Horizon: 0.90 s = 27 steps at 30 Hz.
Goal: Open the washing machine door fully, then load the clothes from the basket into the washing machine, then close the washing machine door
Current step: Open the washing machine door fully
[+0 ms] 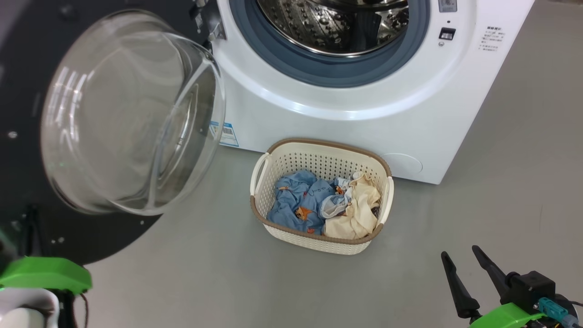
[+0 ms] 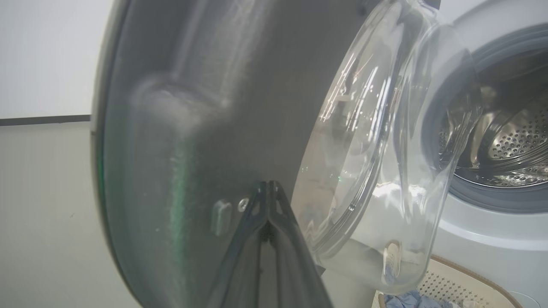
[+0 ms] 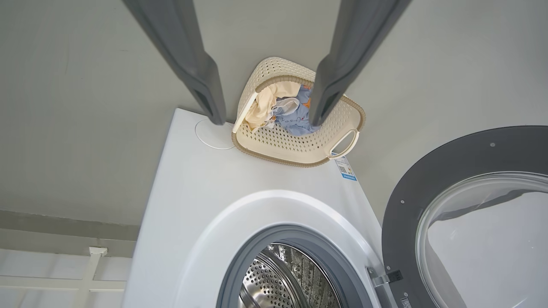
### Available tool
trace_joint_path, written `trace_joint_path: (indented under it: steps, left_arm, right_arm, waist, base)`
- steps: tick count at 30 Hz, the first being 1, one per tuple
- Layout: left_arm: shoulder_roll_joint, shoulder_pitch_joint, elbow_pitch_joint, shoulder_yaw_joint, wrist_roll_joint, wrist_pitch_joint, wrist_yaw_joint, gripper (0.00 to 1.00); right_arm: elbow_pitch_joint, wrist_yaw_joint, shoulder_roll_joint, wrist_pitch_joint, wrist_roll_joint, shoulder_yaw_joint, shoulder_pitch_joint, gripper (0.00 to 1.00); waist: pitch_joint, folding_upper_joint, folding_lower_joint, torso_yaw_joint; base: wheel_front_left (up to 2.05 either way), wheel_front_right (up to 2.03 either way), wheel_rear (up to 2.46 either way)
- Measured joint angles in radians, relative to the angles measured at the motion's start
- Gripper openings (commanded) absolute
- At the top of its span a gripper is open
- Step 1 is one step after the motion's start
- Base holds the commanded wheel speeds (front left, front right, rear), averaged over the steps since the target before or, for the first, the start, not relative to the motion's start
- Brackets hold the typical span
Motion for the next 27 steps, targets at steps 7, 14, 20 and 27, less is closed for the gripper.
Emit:
trace_joint_path:
  steps: [7, 14, 20, 27]
  left_arm:
    - [0.012, -0.069, 0.091, 0.072, 0.000, 0.000, -0.018, 0.00]
    - [0.016, -0.114, 0.151, 0.137, 0.003, 0.000, -0.039, 0.00]
    - [0.016, -0.140, 0.188, 0.201, 0.018, 0.000, -0.061, 0.00]
    - [0.014, -0.152, 0.208, 0.256, 0.058, 0.000, -0.079, 0.00]
  right_arm:
    - [0.004, 0.000, -0.023, 0.000, 0.000, 0.009, -0.021, 1.00]
    - [0.004, 0.000, -0.032, 0.000, 0.000, 0.019, -0.040, 1.00]
    - [0.005, 0.001, -0.040, 0.000, 0.000, 0.023, -0.050, 1.00]
    - [0.010, 0.001, -0.040, 0.000, 0.000, 0.024, -0.062, 1.00]
  waist:
    - [0.029, 0.0000, 0.0000, -0.012]
    - [0.052, 0.0000, 0.0000, -0.025]
    - [0.070, 0.0000, -0.0001, -0.037]
    - [0.079, 0.0000, 0.0000, -0.048]
  base:
    - [0.00, 0.00, 0.00]
    - [0.00, 0.00, 0.00]
    - [0.00, 0.00, 0.00]
    - [0.00, 0.00, 0.00]
